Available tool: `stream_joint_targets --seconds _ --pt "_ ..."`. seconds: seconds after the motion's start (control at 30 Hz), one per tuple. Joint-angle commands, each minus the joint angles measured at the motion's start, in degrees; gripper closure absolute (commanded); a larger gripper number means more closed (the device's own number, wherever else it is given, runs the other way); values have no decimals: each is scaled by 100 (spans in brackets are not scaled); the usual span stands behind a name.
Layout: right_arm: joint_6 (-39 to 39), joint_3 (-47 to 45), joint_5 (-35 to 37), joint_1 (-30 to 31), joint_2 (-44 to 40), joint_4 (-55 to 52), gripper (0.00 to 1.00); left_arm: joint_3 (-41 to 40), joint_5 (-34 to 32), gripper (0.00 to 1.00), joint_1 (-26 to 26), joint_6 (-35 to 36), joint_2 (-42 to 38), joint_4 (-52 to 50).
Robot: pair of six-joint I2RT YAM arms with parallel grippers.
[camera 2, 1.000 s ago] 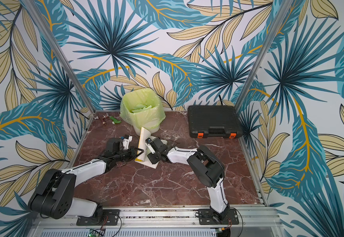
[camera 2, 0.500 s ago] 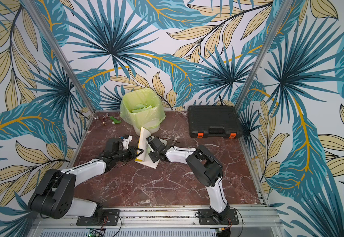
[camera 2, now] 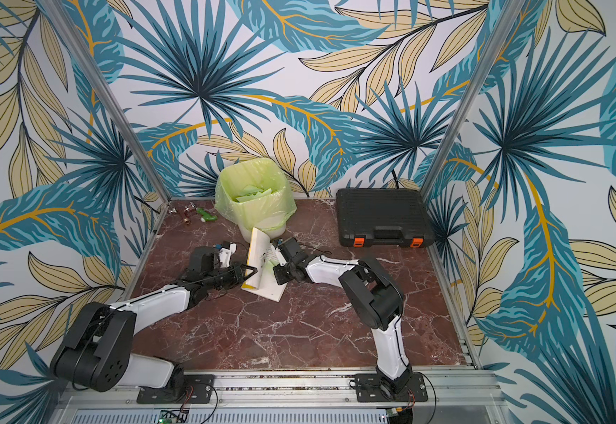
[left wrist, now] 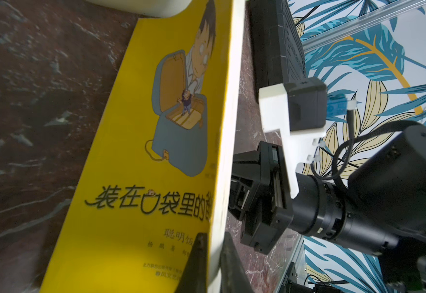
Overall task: Peel off the used sticky note
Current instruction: Tear off the note from the book.
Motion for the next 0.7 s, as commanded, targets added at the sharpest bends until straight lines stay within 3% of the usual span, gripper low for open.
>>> stream_joint_targets --seconds 0.0,0.17,0.37,0.5,0.67 --pt "674 -380 -590 -423 -144 -54 100 -121 -213 100 84 221 -98 -367" --pt "1704 -958 -1215 -1037 -379 1000 100 -74 -490 100 20 482 -159 -764" --pt "2834 -1804 -1492 -1603 -723 2555 100 89 -884 100 -172 794 -187 -1223" --pt "2609 -1856 -1650 -1748 -1313 2773 100 323 -1206 100 -484 1056 -144 -1581" --pt "1805 -1403 -1320 -1764 -2332 1954 100 560 -1418 100 -869 1171 -69 -1803"
